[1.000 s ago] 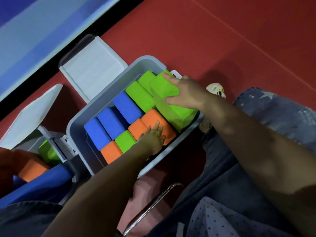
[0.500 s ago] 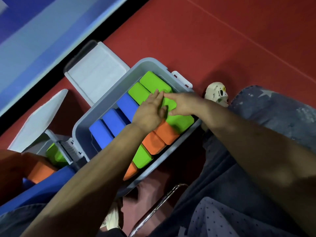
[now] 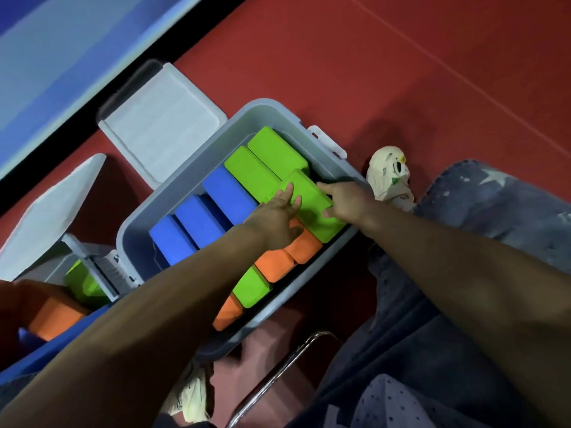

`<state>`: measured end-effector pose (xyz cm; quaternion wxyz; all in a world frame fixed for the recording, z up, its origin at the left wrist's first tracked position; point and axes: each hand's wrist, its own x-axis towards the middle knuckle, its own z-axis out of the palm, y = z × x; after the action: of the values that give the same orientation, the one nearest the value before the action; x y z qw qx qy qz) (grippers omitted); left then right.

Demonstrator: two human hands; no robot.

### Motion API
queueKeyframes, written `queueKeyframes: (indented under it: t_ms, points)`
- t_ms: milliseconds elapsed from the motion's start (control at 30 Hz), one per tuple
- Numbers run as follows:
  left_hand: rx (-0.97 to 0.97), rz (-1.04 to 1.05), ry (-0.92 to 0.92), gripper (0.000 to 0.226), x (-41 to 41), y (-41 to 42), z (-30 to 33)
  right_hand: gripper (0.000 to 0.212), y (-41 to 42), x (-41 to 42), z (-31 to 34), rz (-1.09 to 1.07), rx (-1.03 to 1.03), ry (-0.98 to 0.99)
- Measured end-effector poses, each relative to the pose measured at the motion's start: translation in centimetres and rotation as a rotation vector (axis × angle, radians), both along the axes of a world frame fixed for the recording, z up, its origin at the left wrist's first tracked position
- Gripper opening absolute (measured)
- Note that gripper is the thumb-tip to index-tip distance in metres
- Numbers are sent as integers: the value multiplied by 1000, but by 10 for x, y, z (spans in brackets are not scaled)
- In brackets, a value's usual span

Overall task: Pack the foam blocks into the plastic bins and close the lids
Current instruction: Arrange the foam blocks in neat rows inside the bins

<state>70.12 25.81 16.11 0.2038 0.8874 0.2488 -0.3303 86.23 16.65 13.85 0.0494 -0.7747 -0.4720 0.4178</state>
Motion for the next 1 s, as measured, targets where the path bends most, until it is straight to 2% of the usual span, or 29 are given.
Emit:
queueKeyframes:
  t_ms: [133,333,467,667,800,867,933,1000]
  points:
    - [-1,-25,32,76,1,5,-9,82,9,8,-5,11,-41,22]
    - [41,-121,122,76,8,12,-23,82,10,5,-28,-93,-27,115]
    - [44,-113,140,76,11,12,-35,84,16,8,-42,-33,-109,64]
    - [45,-106,204,78,20,14,-44,84,19,3,-60,-104,-155,60]
    - [35,-106,245,78,25,15,-43,86,22,3,-63,-65,-177,60]
    - [20,-70,247,72,26,17,-40,74,26,0,-60,-110,-158,34]
    - [-26,-4,199,62,22,16,-28,45,27,-10,-57,-112,-133,-66]
    - [-99,112,96,55,10,12,-14,39,30,-18,-44,-77,-104,-150]
